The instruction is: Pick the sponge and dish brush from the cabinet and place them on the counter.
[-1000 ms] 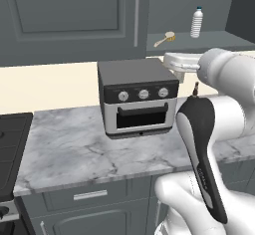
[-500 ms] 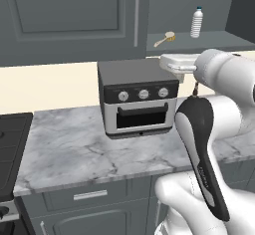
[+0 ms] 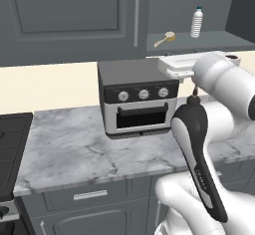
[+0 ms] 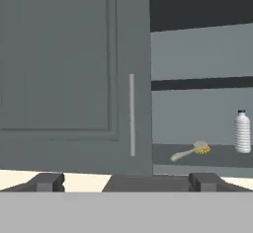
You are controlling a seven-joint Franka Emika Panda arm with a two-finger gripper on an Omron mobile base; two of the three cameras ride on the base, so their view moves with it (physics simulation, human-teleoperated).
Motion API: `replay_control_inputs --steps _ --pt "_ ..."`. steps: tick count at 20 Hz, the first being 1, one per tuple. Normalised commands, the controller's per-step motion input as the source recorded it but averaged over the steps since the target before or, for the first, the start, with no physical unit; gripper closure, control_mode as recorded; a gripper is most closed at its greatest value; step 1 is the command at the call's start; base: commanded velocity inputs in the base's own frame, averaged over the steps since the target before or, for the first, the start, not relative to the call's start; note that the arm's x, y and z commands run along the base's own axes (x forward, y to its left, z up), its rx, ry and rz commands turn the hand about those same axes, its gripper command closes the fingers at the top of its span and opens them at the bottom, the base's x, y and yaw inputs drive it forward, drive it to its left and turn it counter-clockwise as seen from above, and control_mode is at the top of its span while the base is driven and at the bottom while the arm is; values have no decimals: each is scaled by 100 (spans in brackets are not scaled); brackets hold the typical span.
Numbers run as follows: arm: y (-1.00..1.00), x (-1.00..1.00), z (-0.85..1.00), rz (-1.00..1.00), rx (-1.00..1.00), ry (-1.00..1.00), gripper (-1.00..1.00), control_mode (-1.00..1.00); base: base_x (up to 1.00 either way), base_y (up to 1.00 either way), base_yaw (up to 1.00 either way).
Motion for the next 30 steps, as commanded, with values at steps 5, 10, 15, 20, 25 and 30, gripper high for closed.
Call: replay_control_inputs --steps 5,10,15,20,25,30 --pt "0 27 1 0 -1 -13 -100 -100 0 0 0" --pt "2 34 6 0 0 -3 -100 -100 0 0 0" --pt "9 43 2 0 0 0 -100 -100 0 0 0" --pt "10 47 1 0 0 0 -100 -100 0 0 0" --pt "7 48 0 0 0 0 -100 -100 0 0 0" --pt "1 42 0 -1 0 0 -100 -100 0 0 0"
